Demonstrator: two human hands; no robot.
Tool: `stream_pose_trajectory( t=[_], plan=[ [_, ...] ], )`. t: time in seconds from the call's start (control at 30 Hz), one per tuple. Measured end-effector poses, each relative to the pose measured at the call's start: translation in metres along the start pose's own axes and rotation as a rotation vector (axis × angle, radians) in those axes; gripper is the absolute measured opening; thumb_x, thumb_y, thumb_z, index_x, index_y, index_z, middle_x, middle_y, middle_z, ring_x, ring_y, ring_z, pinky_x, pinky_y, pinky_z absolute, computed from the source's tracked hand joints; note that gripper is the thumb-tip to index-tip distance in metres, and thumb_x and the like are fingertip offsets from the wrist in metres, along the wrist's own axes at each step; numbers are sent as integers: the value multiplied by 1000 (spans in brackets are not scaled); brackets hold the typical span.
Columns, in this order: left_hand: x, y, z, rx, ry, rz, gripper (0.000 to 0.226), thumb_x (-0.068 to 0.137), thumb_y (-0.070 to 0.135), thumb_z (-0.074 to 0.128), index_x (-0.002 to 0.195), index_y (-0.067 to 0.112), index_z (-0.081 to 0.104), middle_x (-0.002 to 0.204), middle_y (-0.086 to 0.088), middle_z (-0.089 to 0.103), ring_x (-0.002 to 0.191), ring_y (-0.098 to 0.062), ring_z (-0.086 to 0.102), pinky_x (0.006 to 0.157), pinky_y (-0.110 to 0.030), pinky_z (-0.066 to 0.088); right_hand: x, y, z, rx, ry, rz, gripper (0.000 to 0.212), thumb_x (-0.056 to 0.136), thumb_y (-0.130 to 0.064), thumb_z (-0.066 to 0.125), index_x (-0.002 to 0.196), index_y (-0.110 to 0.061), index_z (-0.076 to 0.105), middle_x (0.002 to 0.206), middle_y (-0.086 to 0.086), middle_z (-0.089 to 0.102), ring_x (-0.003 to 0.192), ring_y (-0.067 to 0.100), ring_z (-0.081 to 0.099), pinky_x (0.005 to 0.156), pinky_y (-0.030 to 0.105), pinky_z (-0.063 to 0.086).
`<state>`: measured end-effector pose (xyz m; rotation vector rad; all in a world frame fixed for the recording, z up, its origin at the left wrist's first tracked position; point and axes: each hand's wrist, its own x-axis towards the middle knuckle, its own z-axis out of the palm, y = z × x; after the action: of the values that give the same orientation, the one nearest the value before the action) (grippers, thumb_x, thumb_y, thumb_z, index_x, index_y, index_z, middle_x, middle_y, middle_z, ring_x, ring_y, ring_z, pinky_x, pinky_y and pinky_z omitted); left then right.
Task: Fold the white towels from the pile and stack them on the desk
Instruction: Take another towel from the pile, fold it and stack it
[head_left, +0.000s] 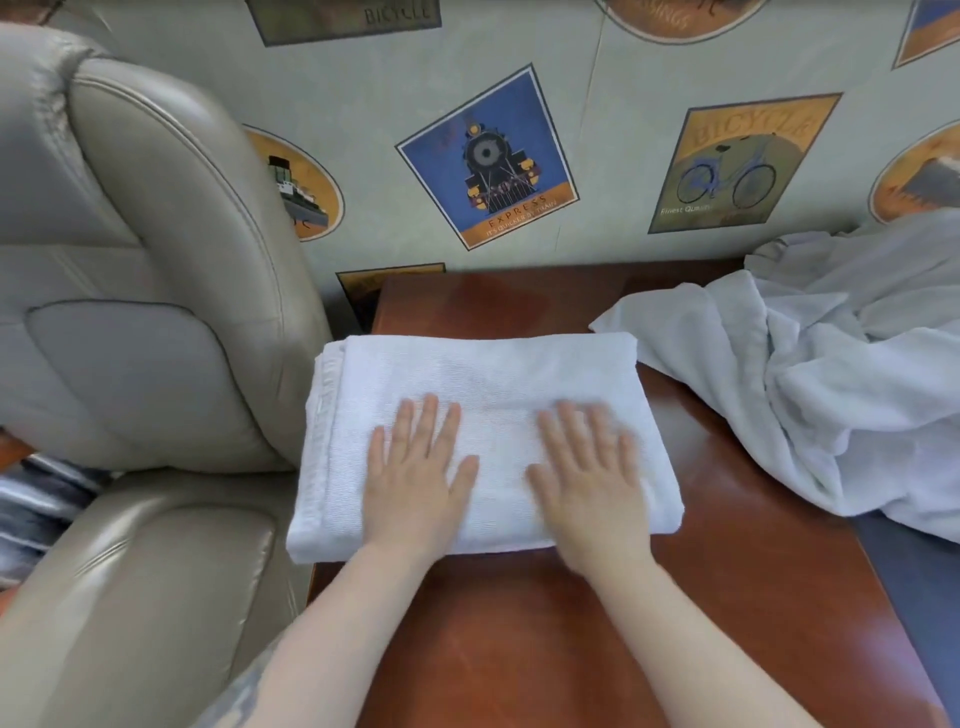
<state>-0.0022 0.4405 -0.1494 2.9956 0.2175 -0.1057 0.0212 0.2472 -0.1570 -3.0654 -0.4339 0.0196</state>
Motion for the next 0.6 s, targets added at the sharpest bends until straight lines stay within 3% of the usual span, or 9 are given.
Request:
stream_pose_trajectory(
  t=[0.1,0.13,0.2,0.23,0.27,0.33,0.43,0.5,0.6],
  plan=[
    [15,-24,-15,-10,19,-206,68,98,55,16,154,29,-11,162,3,-17,148,-20,-19,119,-42,-11,14,49,-20,121,-60,436,65,100,-53,19,157,-28,1,165,2,-1,151,25,-7,120,50,-2],
    [25,-23,-20,-18,79,-242,69,99,52,21,156,24,-6,164,0,-11,149,-22,-15,119,-43,-10,21,48,-26,158,36,453,64,101,-49,24,158,-24,7,165,5,6,151,27,-1,120,50,1],
    [44,-6,-29,-18,200,-172,67,100,45,27,156,22,0,164,0,-6,150,-21,-12,117,-43,-14,43,20,-36,143,236,209,60,101,-41,31,156,-21,20,164,6,15,150,28,7,119,47,-2],
    [51,6,-30,-18,184,-101,64,101,43,26,156,23,-2,164,2,-8,150,-20,-14,117,-43,-15,55,0,-37,142,235,33,58,101,-40,30,156,-25,18,164,3,11,151,26,3,118,44,-9],
    [54,15,-29,-9,116,-49,62,103,42,21,156,25,-5,163,3,-12,149,-19,-16,117,-45,-14,62,-20,-36,133,143,-113,56,103,-40,26,156,-30,12,165,-1,4,151,22,-5,117,42,-15],
    [58,18,-18,22,-5,-25,58,104,42,14,154,29,-12,162,6,-18,148,-18,-21,120,-47,-10,74,-42,-23,96,-78,-236,55,103,-47,13,155,-38,-1,165,-8,-7,150,17,-17,116,43,-19],
    [69,2,-4,8,-6,-12,59,102,49,11,154,32,-13,161,8,-20,147,-17,-23,120,-45,-11,95,-24,-10,41,-207,-258,60,95,-62,1,152,-46,-8,163,-14,-14,148,13,-21,117,46,-19],
    [78,-4,0,-11,4,-6,61,100,54,9,153,34,-14,161,8,-21,147,-17,-24,119,-44,-13,110,-3,-8,49,-210,-163,64,93,-68,5,152,-46,-8,162,-11,-17,148,14,-21,117,47,-19],
    [88,-13,3,-32,50,-149,66,95,62,5,153,36,-14,161,4,-22,147,-21,-24,117,-44,-16,123,23,-9,44,-206,-11,67,91,-69,7,153,-46,-4,164,-9,-13,149,13,-17,118,49,-14]
  ],
)
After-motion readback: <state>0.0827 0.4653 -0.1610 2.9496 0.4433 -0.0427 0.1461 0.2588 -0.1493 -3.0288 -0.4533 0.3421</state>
